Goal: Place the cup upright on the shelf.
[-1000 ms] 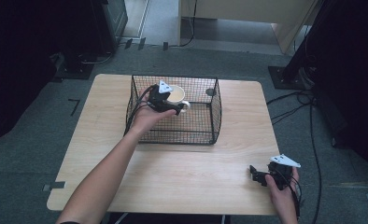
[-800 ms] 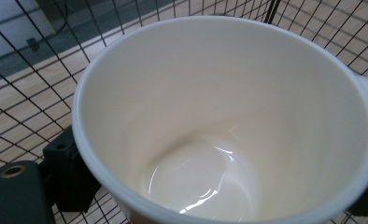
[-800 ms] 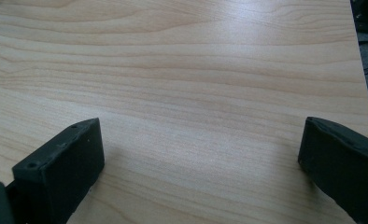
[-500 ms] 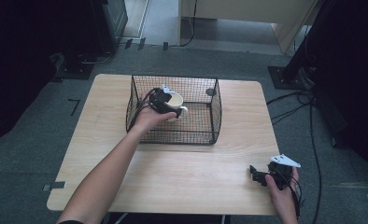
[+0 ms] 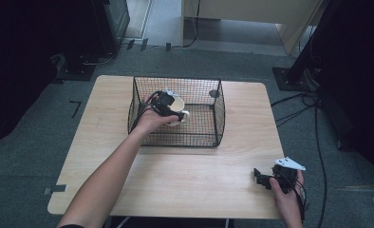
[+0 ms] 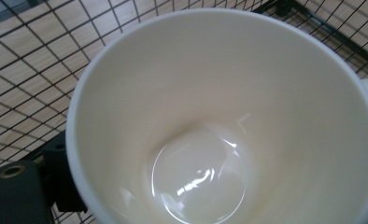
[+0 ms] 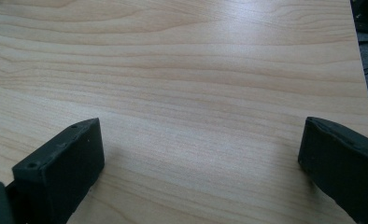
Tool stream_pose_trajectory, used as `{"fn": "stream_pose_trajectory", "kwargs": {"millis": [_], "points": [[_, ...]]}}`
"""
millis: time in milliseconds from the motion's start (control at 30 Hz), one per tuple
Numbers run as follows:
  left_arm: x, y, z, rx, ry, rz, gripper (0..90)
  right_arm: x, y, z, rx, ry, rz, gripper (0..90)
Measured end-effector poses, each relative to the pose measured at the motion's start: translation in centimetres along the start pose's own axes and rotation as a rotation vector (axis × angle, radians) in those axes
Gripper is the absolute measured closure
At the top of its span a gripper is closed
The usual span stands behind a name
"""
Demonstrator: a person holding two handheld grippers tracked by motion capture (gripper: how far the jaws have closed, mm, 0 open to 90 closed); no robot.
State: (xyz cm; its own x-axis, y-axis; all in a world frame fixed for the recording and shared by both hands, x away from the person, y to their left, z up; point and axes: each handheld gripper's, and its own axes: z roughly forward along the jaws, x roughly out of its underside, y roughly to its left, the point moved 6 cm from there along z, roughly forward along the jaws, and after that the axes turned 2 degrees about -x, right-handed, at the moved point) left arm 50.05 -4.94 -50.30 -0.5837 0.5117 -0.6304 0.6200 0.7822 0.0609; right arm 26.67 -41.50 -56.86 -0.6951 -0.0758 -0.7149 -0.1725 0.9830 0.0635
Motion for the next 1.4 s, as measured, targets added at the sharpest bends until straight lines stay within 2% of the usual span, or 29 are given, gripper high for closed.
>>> {"fn": "stream_pose_trajectory", "kwargs": {"millis": [67,267,433,500,533,600,733,900,1033,1200,1400], "points": [[0.1,0.1,-0.1,-0.005,0.043,-0.012,8.5,0.0,0.0,0.0,0.0,0.0,0.0,0.2],[0.3,0.3,-0.2,0.017,0.071,-0.041,8.3,0.0,0.0,0.0,0.001,0.001,-0.001,0.2],[0.5,0.3,-0.2,0.008,0.112,-0.046,7.1,0.0,0.0,0.0,0.001,0.001,-0.002,0.2],[0.5,0.2,-0.3,0.043,0.112,-0.054,3.0,0.0,0.0,0.0,0.001,0.001,-0.003,0.2],[0.5,0.1,-0.3,0.05,0.108,-0.056,0.0,0.0,0.0,0.0,0.001,0.001,-0.002,0.2],[0.4,0.1,-0.4,0.045,0.111,-0.047,0.0,0.0,0.0,0.0,0.0,0.0,0.0,0.2],[0.1,0.2,-0.8,0.044,0.072,-0.044,0.0,0.0,0.0,0.0,0.0,0.0,0.0,0.2],[-0.2,0.3,-1.4,0.029,0.05,-0.042,0.0,0.0,0.0,0.0,0.0,0.0,0.001,0.2],[-0.6,0.5,-2.1,0.029,0.013,-0.06,0.0,0.0,0.0,0.0,0.0,0.001,-0.001,0.2],[-1.3,0.9,-3.6,0.02,-0.054,-0.071,0.0,0.0,0.0,0.0,0.002,0.002,-0.003,0.2],[-2.1,1.0,-5.7,0.01,-0.159,-0.071,0.0,0.0,0.0,0.0,0.005,0.002,-0.005,0.2]]}}
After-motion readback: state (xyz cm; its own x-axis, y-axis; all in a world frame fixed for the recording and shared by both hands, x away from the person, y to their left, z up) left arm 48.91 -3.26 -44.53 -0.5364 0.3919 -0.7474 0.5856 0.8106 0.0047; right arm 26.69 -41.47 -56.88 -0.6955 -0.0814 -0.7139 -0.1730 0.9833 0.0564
